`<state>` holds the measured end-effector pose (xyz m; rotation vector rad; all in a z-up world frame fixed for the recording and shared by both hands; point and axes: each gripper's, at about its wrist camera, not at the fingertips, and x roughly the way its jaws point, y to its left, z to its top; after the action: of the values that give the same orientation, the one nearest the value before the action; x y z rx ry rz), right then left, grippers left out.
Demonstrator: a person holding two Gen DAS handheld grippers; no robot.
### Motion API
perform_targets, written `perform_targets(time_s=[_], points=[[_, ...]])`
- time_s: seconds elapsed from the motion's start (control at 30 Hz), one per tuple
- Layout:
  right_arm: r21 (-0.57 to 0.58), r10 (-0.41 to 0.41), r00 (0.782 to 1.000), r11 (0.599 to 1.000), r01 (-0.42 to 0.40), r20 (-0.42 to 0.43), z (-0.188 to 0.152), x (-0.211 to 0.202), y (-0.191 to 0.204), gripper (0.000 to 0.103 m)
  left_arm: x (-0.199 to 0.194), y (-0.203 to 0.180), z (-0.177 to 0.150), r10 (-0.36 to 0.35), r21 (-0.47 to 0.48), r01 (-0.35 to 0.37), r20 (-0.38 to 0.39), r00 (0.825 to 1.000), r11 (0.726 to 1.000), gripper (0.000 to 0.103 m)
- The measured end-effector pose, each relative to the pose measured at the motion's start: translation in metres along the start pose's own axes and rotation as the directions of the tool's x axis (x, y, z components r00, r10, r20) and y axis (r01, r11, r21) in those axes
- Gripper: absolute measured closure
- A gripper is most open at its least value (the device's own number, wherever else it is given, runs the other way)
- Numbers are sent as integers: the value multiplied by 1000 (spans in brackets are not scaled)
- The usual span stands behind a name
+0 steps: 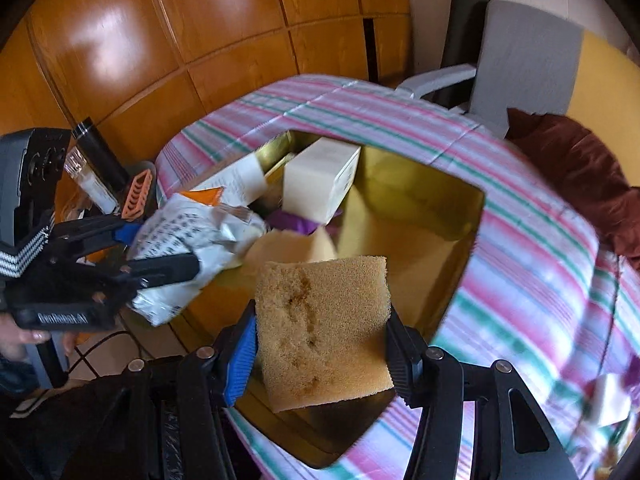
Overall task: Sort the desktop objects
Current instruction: 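Lift the snack bag and sponge and carry both over the gold tray, then open both tools to drop the snack bag and sponge into the tray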
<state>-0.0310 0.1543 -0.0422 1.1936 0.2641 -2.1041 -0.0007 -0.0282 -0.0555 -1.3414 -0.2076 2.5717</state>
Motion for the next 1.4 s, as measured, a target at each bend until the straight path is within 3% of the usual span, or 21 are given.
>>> perform_targets(time_s=[0.43, 0.57, 0.83, 0.97, 1.17, 1.4], points=[[63, 30, 998, 998, -26, -60, -3, 40, 16, 44, -4, 10, -8, 12, 2, -12, 23, 1000, 1000, 35], [76, 57, 997, 996, -53, -60, -7, 40, 19, 37, -18, 15, -4, 8, -6, -7, 60, 998, 1000, 32], [133, 197, 980, 972, -192, -28, -17, 30, 23, 30, -47, 15, 4, 76, -36, -71, 154, 985, 997, 32], [128, 149, 989, 981, -146, -12, -20, 22, 23, 22, -56, 3, 15, 51, -28, -47, 191, 980, 999, 21], [92, 24, 999, 995, -27, 35, -27, -6, 18, 9, -54, -28, 26, -10, 49, 0, 189, 982, 999, 20], [111, -143, 984, 985, 131, 109, -36, -41, -1, 1, -51, -59, 30, -28, 117, 6, 185, 982, 993, 16]])
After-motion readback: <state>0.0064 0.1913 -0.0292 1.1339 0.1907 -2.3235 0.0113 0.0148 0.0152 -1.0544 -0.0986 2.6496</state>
